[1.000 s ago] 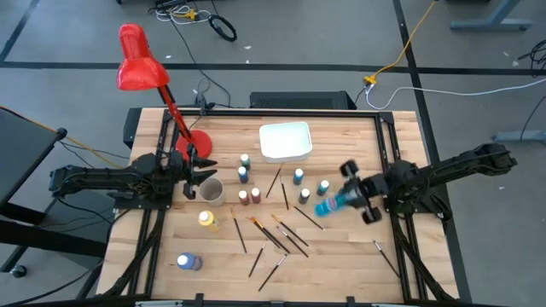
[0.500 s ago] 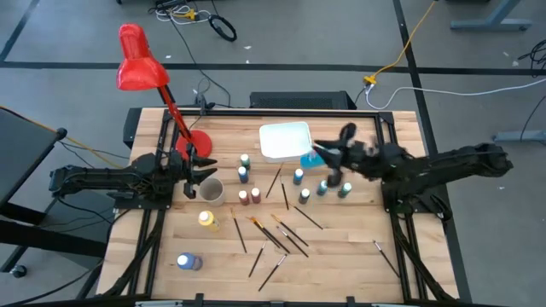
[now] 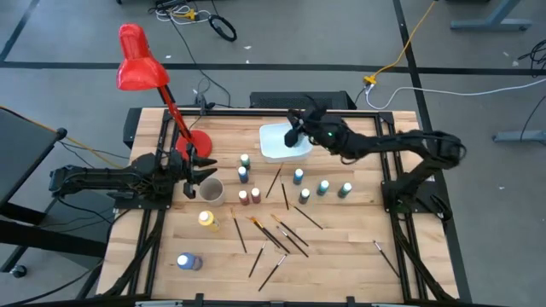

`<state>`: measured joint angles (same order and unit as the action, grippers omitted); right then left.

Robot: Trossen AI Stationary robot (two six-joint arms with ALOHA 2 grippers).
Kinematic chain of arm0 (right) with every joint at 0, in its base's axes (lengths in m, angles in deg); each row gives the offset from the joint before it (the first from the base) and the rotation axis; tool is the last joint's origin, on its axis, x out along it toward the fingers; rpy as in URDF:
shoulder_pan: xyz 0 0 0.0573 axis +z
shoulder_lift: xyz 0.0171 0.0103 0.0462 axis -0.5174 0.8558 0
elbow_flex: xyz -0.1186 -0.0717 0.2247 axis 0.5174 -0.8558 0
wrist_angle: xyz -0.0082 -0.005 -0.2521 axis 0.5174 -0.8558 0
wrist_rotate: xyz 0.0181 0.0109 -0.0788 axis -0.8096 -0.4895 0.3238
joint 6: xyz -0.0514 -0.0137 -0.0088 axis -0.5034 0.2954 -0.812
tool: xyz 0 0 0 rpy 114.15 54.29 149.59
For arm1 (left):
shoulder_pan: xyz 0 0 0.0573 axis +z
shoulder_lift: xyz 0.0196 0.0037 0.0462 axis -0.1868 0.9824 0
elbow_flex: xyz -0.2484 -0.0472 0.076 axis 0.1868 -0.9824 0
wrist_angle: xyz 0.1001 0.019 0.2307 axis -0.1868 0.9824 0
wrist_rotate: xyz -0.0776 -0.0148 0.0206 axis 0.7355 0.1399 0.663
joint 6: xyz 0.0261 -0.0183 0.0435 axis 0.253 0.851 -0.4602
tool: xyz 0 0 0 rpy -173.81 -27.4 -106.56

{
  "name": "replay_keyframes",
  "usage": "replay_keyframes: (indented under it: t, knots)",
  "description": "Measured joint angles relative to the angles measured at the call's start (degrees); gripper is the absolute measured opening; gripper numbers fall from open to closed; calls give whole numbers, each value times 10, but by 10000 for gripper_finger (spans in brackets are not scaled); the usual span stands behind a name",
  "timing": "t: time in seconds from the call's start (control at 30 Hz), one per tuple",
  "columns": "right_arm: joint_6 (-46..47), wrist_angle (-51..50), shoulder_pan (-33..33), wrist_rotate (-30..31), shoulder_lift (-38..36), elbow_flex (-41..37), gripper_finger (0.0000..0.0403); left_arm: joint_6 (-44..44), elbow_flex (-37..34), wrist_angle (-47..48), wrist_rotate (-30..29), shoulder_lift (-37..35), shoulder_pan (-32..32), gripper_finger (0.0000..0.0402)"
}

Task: Pick & Place Paint Supplies
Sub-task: Put the large light blue paint bottle into the white bin

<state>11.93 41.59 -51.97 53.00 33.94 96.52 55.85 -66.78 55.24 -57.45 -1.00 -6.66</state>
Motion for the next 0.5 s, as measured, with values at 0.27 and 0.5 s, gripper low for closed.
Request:
replay_keyframes:
  t: [0.27,0.5]
  knots:
    - [22,19,-55,-7,72,0,76,-4,0,0,0,0,0,139]
    - [17,24,-76,-8,99,1,76,-5,0,0,0,0,0,139]
